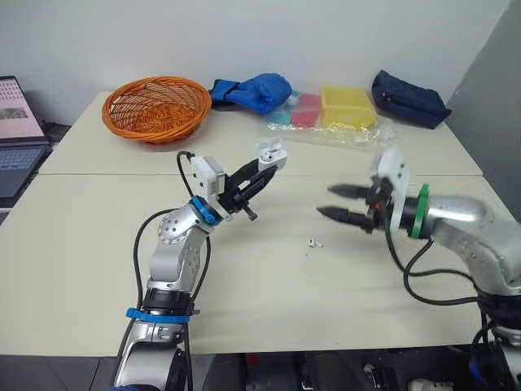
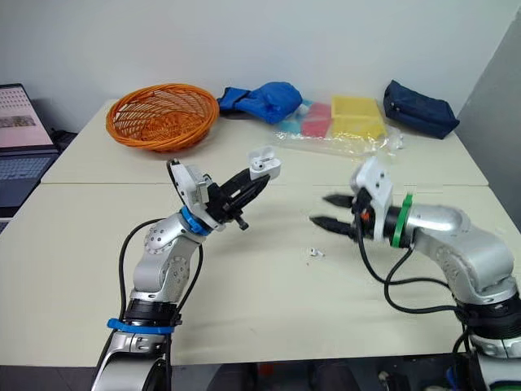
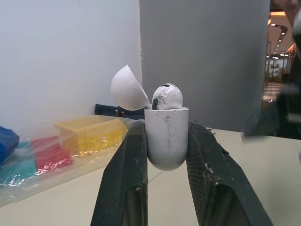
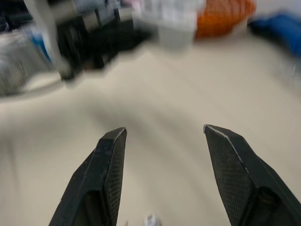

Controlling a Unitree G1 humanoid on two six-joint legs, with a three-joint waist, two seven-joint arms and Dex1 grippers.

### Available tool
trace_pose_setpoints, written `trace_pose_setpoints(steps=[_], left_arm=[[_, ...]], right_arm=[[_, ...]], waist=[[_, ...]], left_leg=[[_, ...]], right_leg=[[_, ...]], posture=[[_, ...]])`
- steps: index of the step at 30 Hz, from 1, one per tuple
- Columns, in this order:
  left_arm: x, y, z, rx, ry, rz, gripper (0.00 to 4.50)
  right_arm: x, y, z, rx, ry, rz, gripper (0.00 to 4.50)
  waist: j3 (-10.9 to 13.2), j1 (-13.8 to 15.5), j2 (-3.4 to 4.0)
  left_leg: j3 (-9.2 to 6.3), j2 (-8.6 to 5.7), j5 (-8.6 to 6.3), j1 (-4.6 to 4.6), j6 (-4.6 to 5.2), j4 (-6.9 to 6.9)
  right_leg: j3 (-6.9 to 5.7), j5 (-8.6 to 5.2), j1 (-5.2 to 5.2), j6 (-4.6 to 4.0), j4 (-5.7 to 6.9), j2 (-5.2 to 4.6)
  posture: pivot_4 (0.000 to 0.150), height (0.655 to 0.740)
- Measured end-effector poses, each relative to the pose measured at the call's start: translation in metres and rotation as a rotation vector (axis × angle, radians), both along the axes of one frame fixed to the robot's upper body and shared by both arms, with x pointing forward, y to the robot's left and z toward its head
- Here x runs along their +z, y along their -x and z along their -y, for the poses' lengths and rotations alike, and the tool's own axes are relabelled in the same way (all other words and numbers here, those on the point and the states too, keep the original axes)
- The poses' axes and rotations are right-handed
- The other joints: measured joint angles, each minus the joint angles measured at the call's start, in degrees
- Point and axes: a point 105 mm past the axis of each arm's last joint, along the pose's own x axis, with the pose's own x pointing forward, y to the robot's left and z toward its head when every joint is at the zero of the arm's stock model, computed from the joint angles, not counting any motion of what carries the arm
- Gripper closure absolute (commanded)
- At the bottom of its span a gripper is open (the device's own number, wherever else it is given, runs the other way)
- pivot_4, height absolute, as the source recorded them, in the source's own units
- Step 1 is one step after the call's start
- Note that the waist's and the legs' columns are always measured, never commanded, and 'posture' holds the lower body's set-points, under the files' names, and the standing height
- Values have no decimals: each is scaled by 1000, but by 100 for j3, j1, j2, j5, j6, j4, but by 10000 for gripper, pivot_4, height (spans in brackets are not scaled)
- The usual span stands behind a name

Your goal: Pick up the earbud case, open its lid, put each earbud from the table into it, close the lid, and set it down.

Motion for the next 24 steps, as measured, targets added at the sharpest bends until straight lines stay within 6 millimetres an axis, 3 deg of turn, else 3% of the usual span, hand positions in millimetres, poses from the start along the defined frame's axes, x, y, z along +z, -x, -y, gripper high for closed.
trace_pose_setpoints(steps=[7,12,18,24], left_arm=[[0,2,1,-4,-6,4,37551],[-1,2,0,2,-10,1,37551],[1,5,0,4,-11,11,37551],[2,5,0,10,-10,14,37551]], right_arm=[[-46,-12,-13,-2,118,-27,17891],[-66,-14,-13,17,183,-54,17891],[-72,-16,-11,30,222,-49,17891],[-84,-18,-20,44,241,-29,17891]], waist=[[1,5,2],[1,13,2],[1,9,2],[1,11,2]], left_leg=[[-4,0,0,3,0,2],[-1,-2,0,3,0,5],[-3,1,0,5,0,3],[-3,-1,1,10,-1,6]], right_leg=[[-5,0,-1,1,11,3],[-4,2,0,4,12,0],[-5,2,0,3,13,2],[-4,2,3,3,21,2]], posture=[[1500,7400],[1500,7400],[1500,7400],[1500,7400]])
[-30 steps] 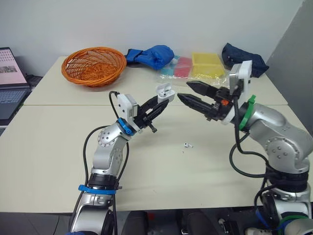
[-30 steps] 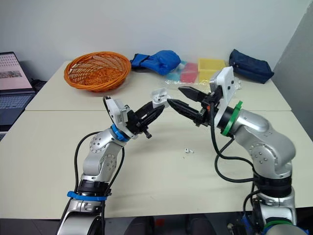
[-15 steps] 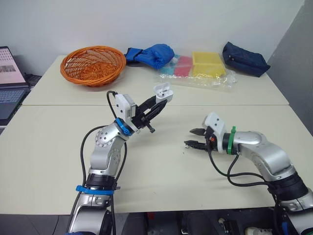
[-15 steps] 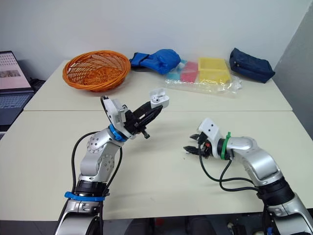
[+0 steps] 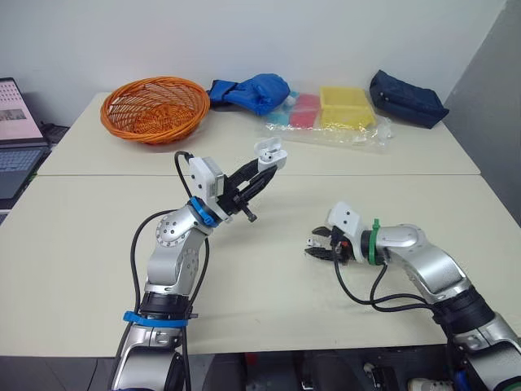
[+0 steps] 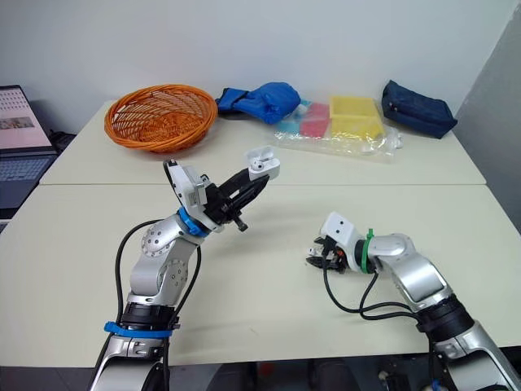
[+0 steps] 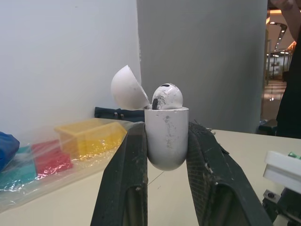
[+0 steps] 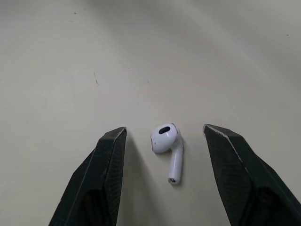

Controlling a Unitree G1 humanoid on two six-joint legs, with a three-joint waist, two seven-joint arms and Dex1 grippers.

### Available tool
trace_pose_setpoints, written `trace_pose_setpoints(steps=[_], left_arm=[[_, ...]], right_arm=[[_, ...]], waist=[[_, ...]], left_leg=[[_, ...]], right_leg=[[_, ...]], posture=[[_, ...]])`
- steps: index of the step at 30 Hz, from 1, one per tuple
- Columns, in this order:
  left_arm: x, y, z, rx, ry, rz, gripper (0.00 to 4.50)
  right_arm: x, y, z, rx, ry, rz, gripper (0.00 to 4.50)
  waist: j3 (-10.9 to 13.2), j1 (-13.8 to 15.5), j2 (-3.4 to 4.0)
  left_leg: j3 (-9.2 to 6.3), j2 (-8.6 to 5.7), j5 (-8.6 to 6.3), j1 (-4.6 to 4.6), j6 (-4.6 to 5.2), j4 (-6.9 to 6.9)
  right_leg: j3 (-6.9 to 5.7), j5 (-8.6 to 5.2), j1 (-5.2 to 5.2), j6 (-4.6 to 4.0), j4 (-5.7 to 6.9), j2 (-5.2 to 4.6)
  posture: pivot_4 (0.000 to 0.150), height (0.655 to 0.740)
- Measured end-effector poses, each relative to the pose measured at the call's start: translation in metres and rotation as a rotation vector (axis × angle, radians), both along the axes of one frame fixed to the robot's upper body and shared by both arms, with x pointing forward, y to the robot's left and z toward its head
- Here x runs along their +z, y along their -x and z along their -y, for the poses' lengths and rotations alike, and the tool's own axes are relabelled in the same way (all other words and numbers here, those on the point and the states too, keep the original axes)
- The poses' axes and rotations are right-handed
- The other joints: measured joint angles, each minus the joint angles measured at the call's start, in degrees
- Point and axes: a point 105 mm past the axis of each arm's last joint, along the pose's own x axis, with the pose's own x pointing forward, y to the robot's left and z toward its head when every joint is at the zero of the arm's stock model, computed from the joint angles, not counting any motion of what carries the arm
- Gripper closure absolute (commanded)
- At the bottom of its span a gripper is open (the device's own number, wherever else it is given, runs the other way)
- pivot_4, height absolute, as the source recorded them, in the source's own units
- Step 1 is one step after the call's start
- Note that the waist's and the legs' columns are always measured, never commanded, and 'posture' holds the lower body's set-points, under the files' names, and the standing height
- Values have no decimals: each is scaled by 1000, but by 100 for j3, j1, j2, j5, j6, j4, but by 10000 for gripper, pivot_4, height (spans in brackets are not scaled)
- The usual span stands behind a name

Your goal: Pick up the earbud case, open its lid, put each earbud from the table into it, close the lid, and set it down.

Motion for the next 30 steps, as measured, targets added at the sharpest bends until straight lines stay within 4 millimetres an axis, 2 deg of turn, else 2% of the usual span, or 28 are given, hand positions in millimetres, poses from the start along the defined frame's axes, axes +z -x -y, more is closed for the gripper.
trace_pose_setpoints(steps=[4,7,12,20,22,24,30], left_arm=[[1,0,0,0,0,3,37551],[1,0,0,-2,-1,3,37551],[1,0,1,-9,-4,4,37551],[3,0,4,-26,-7,13,37551],[3,1,7,-36,-6,15,37551],[2,2,7,-37,-7,13,37551],[-7,5,9,-38,-6,-6,37551]], right_arm=[[0,-2,-1,-1,5,9,17891],[0,-2,-1,0,8,7,23177],[-1,0,3,4,25,6,40803],[-1,0,7,6,38,24,40920],[-1,8,20,16,74,26,40920],[-1,24,44,31,132,6,40920],[-2,77,117,53,327,-153,40920]], waist=[[0,-1,0],[0,0,0],[-1,4,0],[-1,8,0],[-3,62,3],[-3,155,4],[-4,184,4]], left_leg=[[2,0,0,4,0,1],[0,0,0,5,0,1],[0,-2,0,9,0,8],[-1,-2,1,9,0,10],[-4,-10,1,5,-1,8],[-2,-13,0,2,-1,5],[6,-16,-2,9,-3,8]], right_leg=[[1,0,2,0,3,0],[0,0,4,0,4,0],[0,1,13,1,4,-2],[0,2,14,2,5,-2],[-4,2,15,3,2,-9],[-4,-1,16,7,-9,-12],[-1,-4,23,12,-17,-18]], posture=[[1500,7400],[1500,7400],[1500,7400],[1500,7400],[1500,7400],[1500,7400],[1500,7400]])
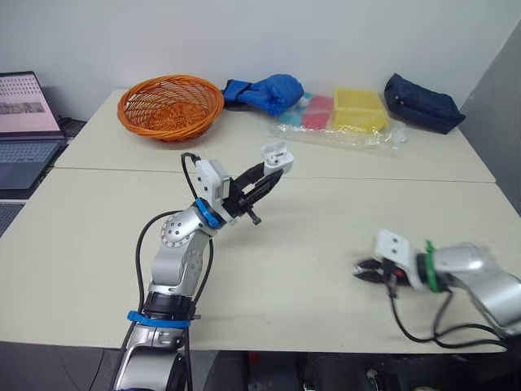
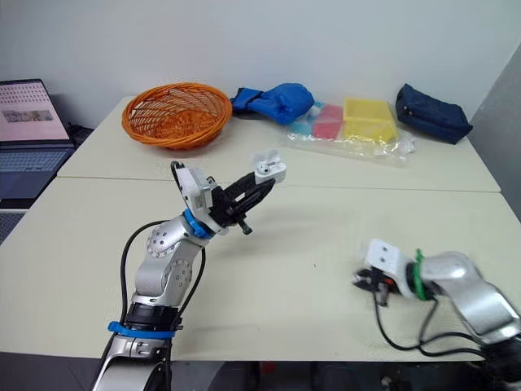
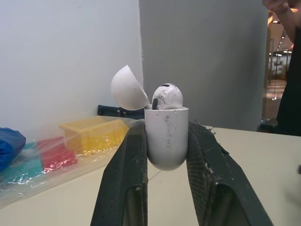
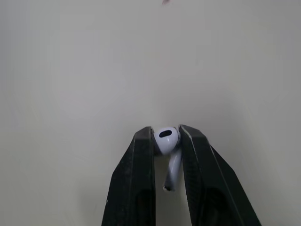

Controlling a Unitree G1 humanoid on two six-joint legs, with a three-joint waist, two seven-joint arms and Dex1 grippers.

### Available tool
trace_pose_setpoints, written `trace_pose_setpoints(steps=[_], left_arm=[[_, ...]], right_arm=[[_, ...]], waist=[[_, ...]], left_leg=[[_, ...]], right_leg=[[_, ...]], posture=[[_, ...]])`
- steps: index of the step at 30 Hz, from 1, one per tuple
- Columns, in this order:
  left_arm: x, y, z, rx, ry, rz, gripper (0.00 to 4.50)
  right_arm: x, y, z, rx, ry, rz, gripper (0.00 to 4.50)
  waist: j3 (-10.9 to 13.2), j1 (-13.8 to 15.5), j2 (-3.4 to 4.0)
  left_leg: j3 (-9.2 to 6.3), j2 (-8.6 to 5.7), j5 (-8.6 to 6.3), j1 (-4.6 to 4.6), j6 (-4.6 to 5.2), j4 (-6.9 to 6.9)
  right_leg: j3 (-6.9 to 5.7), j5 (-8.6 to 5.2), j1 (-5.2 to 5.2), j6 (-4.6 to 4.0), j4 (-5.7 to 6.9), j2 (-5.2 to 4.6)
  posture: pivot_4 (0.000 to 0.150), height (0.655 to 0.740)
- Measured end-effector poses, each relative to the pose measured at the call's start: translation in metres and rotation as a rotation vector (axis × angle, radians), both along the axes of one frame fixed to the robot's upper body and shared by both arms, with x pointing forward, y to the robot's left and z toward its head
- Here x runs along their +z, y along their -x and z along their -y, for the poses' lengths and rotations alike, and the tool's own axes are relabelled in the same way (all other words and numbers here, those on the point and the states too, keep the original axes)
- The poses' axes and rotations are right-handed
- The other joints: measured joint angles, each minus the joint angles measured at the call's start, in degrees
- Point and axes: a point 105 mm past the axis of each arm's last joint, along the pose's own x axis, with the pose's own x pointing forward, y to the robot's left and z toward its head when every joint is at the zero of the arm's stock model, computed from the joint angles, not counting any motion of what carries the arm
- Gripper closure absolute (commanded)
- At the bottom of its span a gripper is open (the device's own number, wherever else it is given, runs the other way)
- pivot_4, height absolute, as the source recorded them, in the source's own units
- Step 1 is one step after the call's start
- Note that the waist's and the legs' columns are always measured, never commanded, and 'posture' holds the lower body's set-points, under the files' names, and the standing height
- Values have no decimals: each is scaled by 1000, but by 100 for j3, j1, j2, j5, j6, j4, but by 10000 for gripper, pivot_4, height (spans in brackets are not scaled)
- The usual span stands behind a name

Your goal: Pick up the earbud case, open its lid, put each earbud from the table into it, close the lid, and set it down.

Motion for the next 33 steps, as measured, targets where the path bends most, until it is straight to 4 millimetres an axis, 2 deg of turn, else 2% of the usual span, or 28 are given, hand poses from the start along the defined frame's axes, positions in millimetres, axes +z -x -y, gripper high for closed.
trace_pose_setpoints(steps=[2,6,16,22,28,33], left_arm=[[-4,1,0,4,6,-12,37551],[-6,3,2,6,17,-16,37551],[-5,7,1,14,19,-9,37551],[-5,7,0,25,23,-10,37551],[-7,7,2,17,17,-25,37551],[-6,7,2,15,15,-23,37551]], right_arm=[[1,8,23,-27,73,-43,40920],[6,0,58,-105,180,-45,40920],[10,-23,95,-125,296,-2,40920],[9,-22,99,-115,305,-26,40920],[9,-24,100,-139,290,-22,21207],[7,-20,104,-154,282,-33,21207]], waist=[[0,-20,-2],[1,-92,-2],[0,-168,-2],[0,-155,-2],[0,-153,-2],[0,-149,-2]], left_leg=[[-1,2,0,1,0,3],[7,4,1,27,0,8],[27,5,2,33,0,10],[29,6,2,34,0,25],[18,8,1,39,-1,47],[13,7,1,40,-1,48]], right_leg=[[-1,5,-1,2,5,2],[4,19,1,-3,22,12],[17,24,5,0,19,13],[17,28,14,6,20,10],[9,28,34,7,20,10],[7,28,38,6,19,10]], posture=[[1500,7400],[1500,7400],[1500,7400],[1500,7400],[1500,7400],[1500,7400]])
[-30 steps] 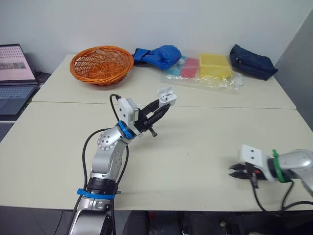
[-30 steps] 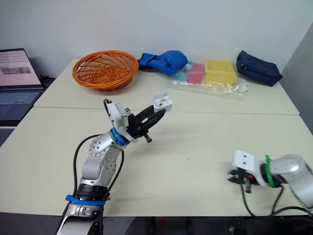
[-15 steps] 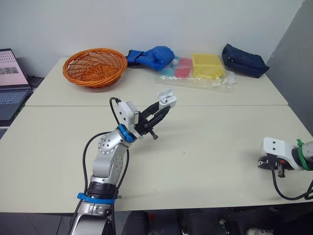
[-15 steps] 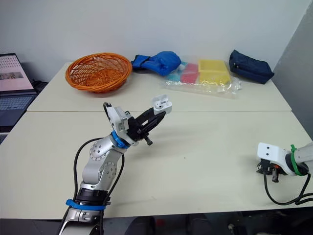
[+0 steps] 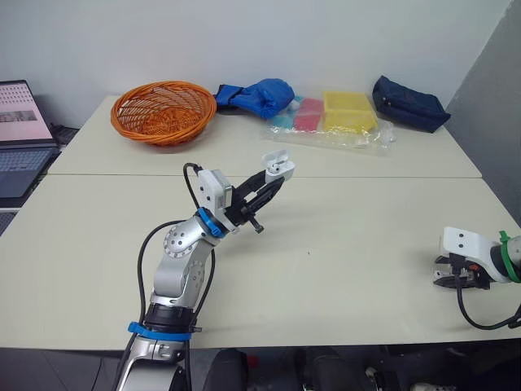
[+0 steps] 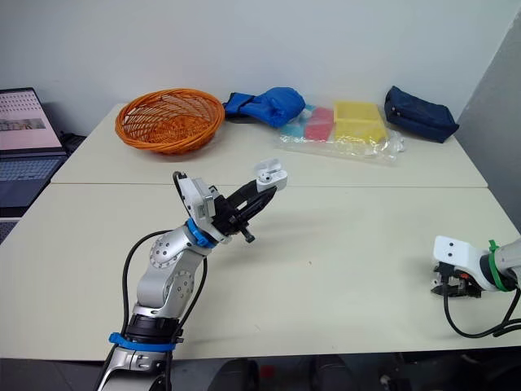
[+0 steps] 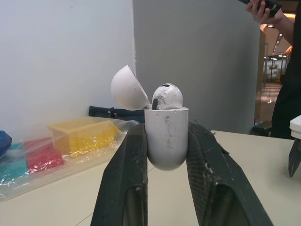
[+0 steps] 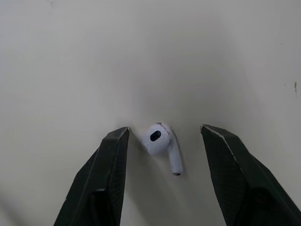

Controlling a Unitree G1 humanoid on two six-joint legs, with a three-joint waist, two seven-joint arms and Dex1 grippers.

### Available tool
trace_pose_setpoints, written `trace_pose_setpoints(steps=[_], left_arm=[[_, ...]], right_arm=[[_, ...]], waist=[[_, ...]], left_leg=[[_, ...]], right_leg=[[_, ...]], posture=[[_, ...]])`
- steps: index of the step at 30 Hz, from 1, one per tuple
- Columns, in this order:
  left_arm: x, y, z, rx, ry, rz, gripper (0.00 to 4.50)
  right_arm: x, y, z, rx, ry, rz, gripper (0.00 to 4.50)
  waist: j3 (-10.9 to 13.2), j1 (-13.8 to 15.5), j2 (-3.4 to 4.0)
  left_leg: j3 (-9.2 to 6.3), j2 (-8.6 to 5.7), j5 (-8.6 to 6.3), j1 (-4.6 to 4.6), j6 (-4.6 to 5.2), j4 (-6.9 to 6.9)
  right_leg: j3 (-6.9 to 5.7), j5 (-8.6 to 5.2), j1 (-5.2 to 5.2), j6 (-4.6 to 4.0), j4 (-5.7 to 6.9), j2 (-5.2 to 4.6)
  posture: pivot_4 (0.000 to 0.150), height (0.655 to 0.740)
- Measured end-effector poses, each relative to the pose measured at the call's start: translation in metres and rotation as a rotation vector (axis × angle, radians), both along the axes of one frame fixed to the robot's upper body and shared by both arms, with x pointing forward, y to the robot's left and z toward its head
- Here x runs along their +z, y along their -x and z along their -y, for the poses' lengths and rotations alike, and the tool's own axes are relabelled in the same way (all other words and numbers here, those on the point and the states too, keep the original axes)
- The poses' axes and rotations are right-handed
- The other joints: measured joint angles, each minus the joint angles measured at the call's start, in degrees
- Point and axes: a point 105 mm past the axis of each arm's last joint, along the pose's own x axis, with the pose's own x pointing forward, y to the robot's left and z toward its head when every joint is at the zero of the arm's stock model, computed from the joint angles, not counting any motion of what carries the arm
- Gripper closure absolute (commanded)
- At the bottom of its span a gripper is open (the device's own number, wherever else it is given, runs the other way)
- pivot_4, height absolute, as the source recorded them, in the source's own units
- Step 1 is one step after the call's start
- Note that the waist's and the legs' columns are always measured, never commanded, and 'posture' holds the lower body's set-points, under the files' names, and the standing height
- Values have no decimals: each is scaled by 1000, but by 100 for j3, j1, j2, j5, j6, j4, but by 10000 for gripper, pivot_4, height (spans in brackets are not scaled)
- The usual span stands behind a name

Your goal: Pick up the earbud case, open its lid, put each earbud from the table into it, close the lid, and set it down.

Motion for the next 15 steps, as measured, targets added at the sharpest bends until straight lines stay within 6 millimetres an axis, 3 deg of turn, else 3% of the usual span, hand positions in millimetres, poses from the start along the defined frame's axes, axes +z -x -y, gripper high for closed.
trace_pose_setpoints(steps=[15], left_arm=[[-1,1,2,-14,-3,2,37551]], right_arm=[[1,-2,0,62,42,-1,21207]], waist=[[0,-12,0]], left_leg=[[3,-1,0,5,0,21]], right_leg=[[5,-2,12,-5,1,-1]], posture=[[1500,7400]])
